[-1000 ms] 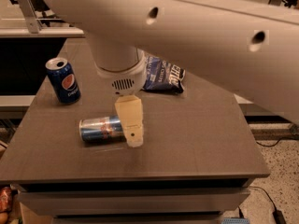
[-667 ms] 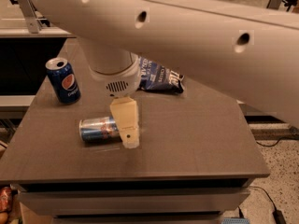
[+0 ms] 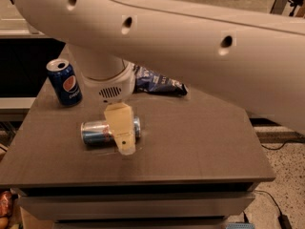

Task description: Place redbull can upright

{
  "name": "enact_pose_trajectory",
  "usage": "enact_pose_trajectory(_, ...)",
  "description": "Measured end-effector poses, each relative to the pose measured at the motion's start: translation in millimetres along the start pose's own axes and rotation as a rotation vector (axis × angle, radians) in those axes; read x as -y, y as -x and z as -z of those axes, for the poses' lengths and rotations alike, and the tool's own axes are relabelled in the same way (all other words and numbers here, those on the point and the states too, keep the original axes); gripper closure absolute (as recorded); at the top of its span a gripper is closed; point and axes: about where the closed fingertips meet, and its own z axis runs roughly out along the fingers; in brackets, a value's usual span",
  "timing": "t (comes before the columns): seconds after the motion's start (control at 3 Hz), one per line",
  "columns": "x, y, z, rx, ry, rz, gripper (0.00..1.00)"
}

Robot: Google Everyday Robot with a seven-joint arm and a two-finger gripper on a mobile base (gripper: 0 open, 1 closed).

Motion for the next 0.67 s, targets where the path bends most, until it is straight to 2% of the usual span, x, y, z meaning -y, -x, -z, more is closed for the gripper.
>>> enact_pose_trajectory(0.33,-0.2,0.8,-0.3,0.000,0.001,0.001,0.00)
enact_pose_trajectory(0.67,-3.3,11.9,-5.8,0.045,0.010,-0.001,0.00)
